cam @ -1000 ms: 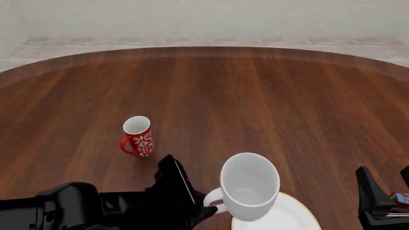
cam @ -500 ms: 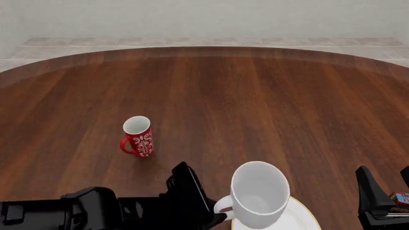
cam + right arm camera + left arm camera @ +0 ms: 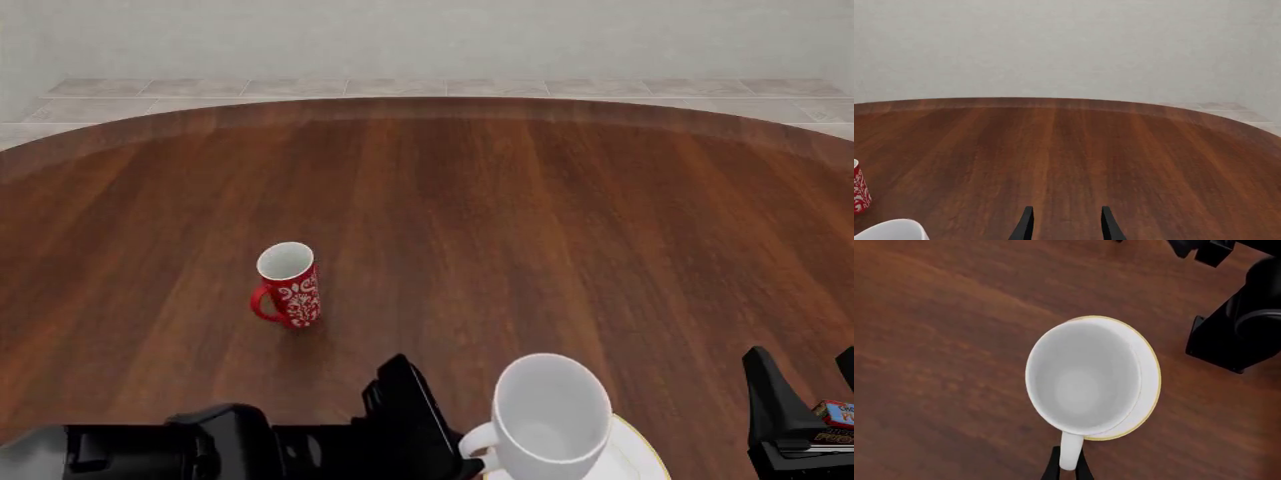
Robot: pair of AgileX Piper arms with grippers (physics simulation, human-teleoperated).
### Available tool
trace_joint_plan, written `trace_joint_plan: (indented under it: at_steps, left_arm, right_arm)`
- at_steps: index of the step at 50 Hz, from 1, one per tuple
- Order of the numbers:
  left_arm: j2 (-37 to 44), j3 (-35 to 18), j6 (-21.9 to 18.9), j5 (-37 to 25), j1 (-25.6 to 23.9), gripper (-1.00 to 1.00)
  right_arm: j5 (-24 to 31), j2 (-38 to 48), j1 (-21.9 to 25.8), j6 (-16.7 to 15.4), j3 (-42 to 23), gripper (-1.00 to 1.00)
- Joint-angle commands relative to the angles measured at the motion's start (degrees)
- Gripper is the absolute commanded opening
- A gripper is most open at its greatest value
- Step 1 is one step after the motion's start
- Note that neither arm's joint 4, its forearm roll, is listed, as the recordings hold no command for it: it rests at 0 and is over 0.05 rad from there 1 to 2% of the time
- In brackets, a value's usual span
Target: Put the white mug on the plate.
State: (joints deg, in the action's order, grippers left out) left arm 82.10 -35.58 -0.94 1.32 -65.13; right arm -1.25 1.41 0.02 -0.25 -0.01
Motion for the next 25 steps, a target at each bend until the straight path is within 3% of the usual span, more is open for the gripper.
trace_joint_plan:
  at_steps: [1, 25]
  left_arm:
    - [1.81, 0.27, 0.2, 2.11, -0.28, -1.0]
    - [5.6, 0.59, 1.23, 5.64, -0.81, -1.0]
  right_arm:
    - [0.0, -0.01, -0.01, 0.0, 0.0, 1.0]
    - [0.01, -0.03, -0.01, 0.0, 0.0, 1.0]
